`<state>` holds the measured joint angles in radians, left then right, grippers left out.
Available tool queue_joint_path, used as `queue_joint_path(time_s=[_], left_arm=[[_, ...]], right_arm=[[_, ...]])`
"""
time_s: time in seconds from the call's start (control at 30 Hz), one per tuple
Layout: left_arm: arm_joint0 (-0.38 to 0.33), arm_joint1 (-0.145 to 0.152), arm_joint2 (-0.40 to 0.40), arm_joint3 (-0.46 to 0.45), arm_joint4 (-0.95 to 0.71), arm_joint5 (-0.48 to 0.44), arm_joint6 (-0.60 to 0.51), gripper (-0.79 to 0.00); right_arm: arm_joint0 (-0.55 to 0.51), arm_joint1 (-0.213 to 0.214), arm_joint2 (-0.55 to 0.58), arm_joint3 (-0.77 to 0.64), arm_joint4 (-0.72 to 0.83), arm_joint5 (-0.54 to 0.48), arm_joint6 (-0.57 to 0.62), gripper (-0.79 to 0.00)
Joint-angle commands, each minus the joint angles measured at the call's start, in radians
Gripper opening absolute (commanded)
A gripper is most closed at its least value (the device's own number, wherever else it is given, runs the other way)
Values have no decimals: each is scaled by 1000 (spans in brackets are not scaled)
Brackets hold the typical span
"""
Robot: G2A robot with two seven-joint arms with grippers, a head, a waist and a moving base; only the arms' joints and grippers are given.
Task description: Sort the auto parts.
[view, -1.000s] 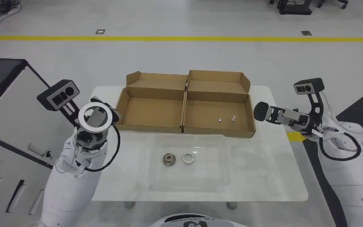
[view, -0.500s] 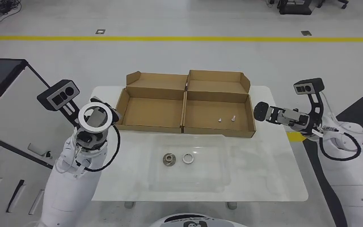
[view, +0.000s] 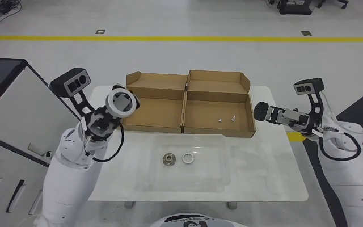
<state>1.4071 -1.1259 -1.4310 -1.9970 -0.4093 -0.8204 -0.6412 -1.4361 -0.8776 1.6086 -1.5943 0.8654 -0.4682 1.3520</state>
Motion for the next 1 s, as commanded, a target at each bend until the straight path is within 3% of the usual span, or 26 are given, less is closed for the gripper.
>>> queue_joint_path(time_s=[0.0, 0.13, 0.27, 0.47, 0.7, 0.97], left_arm=[[-36, 0, 0, -2, 119, 59, -3, -785], [-101, 8, 0, -6, 309, 141, -113, -785], [-132, 13, 46, -6, 364, 189, -201, -785], [-160, 10, 134, 18, 453, 229, -216, -785], [-279, 5, 201, 149, 588, 271, -234, -785], [-413, -9, 284, 341, 789, 316, -174, -785]], right_arm=[[0, 0, 0, 0, 0, 0, 0, 0], [0, 0, 0, 0, 0, 0, 0, 0], [0, 0, 0, 0, 0, 0, 0, 0], [0, 0, 0, 0, 0, 0, 0, 0], [0, 0, 0, 0, 0, 0, 0, 0], [0, 0, 0, 0, 0, 0, 0, 0]])
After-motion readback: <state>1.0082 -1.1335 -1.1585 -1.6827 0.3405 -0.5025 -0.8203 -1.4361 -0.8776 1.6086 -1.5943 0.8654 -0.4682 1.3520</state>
